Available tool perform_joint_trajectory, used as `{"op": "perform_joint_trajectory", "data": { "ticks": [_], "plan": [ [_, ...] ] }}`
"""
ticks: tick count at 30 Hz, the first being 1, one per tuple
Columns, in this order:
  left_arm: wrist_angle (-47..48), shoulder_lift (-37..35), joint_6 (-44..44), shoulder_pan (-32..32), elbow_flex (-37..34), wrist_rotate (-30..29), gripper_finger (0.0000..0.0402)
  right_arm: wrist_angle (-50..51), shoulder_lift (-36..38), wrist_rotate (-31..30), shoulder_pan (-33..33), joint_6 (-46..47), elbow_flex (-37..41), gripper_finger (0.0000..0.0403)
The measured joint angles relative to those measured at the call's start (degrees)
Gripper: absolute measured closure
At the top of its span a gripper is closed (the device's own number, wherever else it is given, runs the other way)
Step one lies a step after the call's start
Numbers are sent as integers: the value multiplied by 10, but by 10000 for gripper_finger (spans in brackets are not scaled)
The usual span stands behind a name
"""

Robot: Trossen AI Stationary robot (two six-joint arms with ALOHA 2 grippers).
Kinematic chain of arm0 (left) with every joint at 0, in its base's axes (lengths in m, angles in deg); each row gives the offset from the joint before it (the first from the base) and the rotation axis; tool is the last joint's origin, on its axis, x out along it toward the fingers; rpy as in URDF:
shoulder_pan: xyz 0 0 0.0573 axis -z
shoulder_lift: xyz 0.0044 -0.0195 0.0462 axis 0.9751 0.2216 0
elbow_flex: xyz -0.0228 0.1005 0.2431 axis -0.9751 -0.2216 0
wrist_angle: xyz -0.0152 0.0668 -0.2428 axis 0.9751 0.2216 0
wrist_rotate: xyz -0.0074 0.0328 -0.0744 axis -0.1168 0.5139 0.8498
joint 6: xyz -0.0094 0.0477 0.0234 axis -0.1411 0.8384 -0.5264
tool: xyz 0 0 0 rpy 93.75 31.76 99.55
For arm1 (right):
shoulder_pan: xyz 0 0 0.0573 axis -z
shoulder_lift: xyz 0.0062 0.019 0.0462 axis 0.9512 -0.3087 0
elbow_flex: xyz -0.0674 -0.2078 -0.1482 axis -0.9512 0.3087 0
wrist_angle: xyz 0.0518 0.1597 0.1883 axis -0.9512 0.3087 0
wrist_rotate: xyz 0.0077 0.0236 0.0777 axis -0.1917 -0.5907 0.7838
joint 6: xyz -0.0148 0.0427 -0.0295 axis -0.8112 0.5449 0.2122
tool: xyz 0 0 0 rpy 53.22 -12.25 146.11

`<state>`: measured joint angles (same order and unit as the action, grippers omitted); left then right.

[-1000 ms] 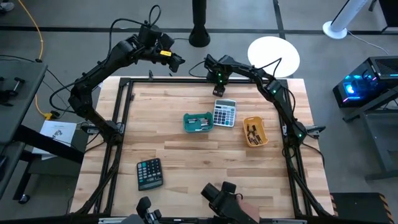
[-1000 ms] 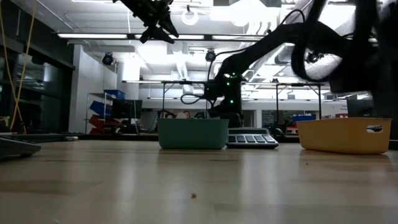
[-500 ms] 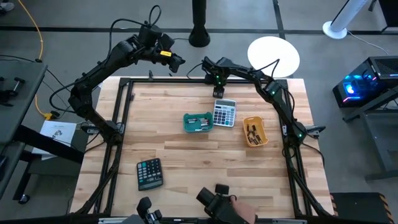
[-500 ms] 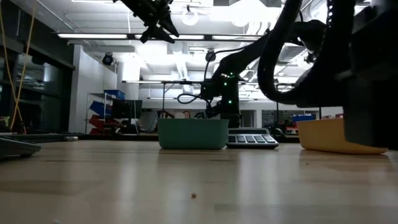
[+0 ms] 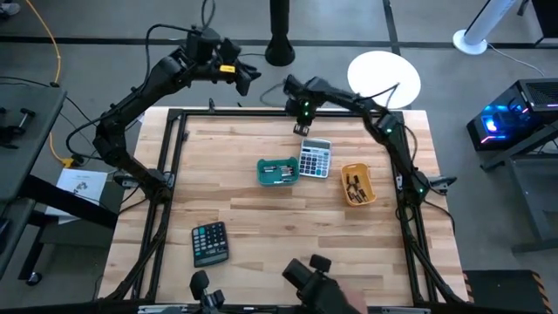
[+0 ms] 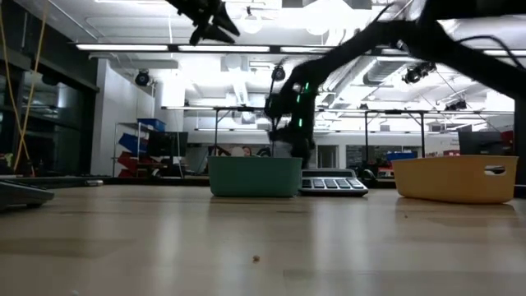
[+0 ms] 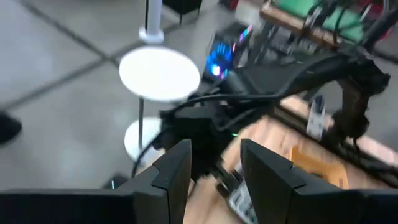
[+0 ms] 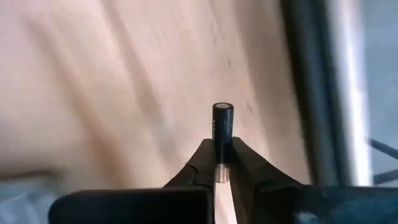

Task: Sort batteries
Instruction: Put the black battery into the yellow bin

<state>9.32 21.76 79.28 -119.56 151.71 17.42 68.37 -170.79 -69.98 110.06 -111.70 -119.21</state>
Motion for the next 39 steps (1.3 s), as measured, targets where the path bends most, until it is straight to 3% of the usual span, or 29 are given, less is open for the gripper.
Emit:
{"op": "perform_joint_trajectory", "data": {
  "ticks": [5, 9, 13, 18, 24, 27, 30, 32, 35, 39],
  "plan": [
    [-31, -6, 40, 0, 0, 0, 271, 35, 76, 19, 16, 48, -3, 398],
    [-3, 0, 74, 5, 0, 5, 271, 98, 117, 45, 1, 82, -1, 399],
    [18, 14, 93, 16, -23, 72, 271, 176, 161, 59, -38, 96, 17, 400],
    [-57, 13, 71, 47, -138, 177, 271, 169, 261, 56, -101, 139, 177, 401],
    [-191, 13, 16, 81, -268, 167, 271, 77, 453, 60, -173, 321, 466, 401],
    [-274, 13, -7, 98, -316, 166, 271, 47, 530, 74, -205, 432, 568, 402],
    [-324, 13, -10, 113, -341, 156, 271, 30, 579, 71, -225, 513, 627, 401],
    [-328, 15, 8, 125, -347, 119, 271, 15, 596, 71, -238, 553, 654, 390],
    [-329, 29, 47, 140, -347, 58, 271, 10, 603, 73, -248, 596, 679, 354],
    [-357, 57, 46, 149, -346, 51, 271, 9, 602, 62, -253, 600, 682, 288]
  ]
}}
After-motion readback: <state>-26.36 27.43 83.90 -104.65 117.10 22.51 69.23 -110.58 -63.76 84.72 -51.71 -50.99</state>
